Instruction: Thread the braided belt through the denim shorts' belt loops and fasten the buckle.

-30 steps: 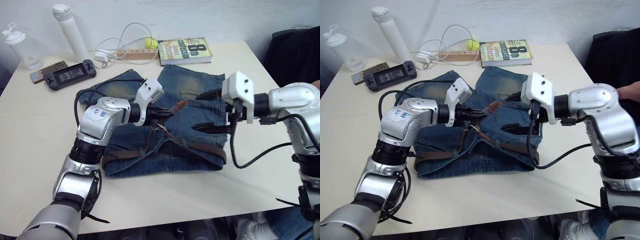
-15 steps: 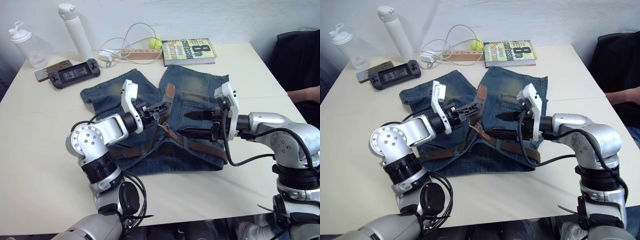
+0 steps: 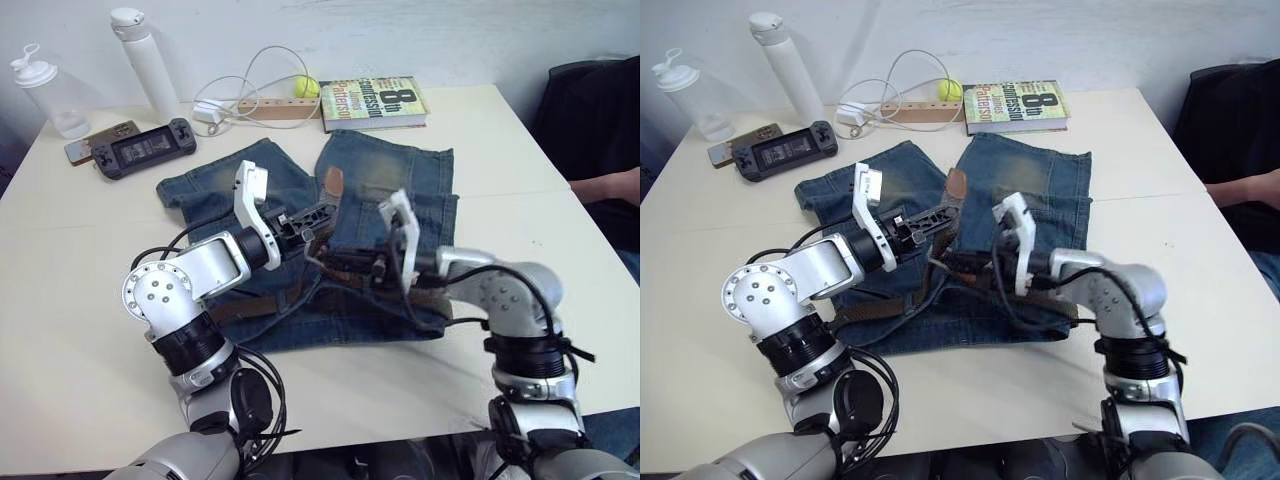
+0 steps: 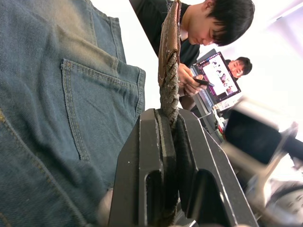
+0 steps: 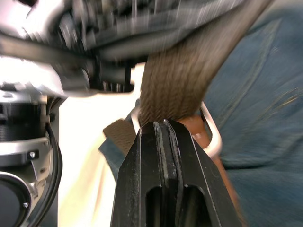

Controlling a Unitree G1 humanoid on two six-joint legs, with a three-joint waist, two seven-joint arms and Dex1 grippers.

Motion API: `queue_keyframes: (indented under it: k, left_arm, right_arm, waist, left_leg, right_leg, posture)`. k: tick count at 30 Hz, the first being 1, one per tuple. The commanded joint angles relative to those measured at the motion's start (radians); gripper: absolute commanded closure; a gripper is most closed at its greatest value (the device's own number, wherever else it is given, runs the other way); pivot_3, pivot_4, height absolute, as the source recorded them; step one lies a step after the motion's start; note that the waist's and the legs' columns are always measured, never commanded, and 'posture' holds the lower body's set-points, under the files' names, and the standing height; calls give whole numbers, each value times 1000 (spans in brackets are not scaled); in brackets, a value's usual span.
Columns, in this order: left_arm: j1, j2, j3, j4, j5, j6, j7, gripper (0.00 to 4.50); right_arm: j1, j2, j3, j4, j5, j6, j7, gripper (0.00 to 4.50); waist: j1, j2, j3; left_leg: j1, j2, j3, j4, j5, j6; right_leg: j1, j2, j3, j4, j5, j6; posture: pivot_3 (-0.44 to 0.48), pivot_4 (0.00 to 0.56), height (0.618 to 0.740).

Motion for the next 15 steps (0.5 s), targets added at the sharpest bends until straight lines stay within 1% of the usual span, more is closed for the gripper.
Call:
queue_keyframes:
  k: [1, 3, 4, 6, 7, 8, 9, 10, 12, 15]
  left_arm:
    - [-1, -25, 10, -9, -81, -7, 55, 4500]
    - [10, -36, 6, -12, -107, -7, 83, 4500]
    - [25, -16, -11, -20, -123, -7, 80, 4500]
    - [66, 72, -52, -38, -151, -7, 60, 4500]
    - [80, 107, -55, -39, -163, -7, 58, 4500]
    - [101, 169, -46, -31, -164, -7, 53, 4500]
    - [115, 210, -38, -23, -166, -7, 52, 4500]
    - [128, 250, -28, -14, -172, -7, 48, 4500]
    - [161, 315, -8, 2, -181, -7, 34, 4500]
    - [180, 340, 9, 15, -181, -7, 23, 4500]
  right_arm:
    - [41, -44, 138, -6, -95, -76, 36, 4468]
    - [58, -78, 236, 19, -179, -128, 45, 4468]
    - [60, -99, 294, 40, -241, -160, 37, 4468]
    - [60, -121, 360, 71, -313, -196, 32, 4468]
    - [60, -124, 370, 79, -323, -202, 35, 4468]
    - [55, -140, 385, 75, -337, -215, 51, 4468]
    - [52, -152, 396, 72, -348, -225, 62, 4468]
    - [52, -163, 394, 62, -349, -242, 80, 4468]
    - [46, -173, 325, 24, -298, -264, 118, 4468]
    - [27, -201, 253, -18, -245, -249, 157, 4468]
  waist:
    - [-1, 0, 0]
    - [0, 0, 0]
    - [-2, 0, 0]
    - [-8, 0, -1]
    - [-15, -1, -3]
    - [-18, -1, -5]
    - [-21, 0, -7]
    - [-21, 1, -8]
    - [-18, 1, -8]
    - [-3, 0, -8]
  left_leg:
    - [0, 0, 0, 0, 0, 0]
    - [0, 0, 0, 0, 0, 0]
    - [0, 0, 0, 0, 0, 0]
    - [1, 0, 0, 0, 0, 0]
    - [2, 0, 0, 0, 0, -1]
    - [3, 0, 0, -1, 0, -1]
    - [4, 1, 0, -2, 0, -2]
    - [4, 1, 0, -2, 0, -2]
    - [5, 1, 0, -2, 0, -2]
    - [3, -1, -2, -1, 0, -1]
  right_leg:
    - [0, 0, 0, 0, 0, 0]
    - [0, 0, 0, -1, 0, 0]
    - [0, 0, 0, -1, 0, 0]
    - [0, 0, 0, 0, 0, 0]
    - [1, 0, 0, 0, 0, 0]
    - [1, 1, 0, 0, 0, 0]
    - [2, 1, 0, 0, 0, 0]
    - [2, 1, 0, 0, 0, 0]
    - [2, 1, 1, 0, 0, 0]
    - [2, 0, -1, -1, 0, 0]
  posture:
    - [0, 150, 734]
    - [0, 150, 734]
    - [0, 150, 734]
    - [0, 150, 734]
    - [0, 150, 734]
    - [0, 150, 734]
    - [0, 150, 734]
    - [0, 150, 734]
    - [0, 150, 734]
    - [0, 150, 734]
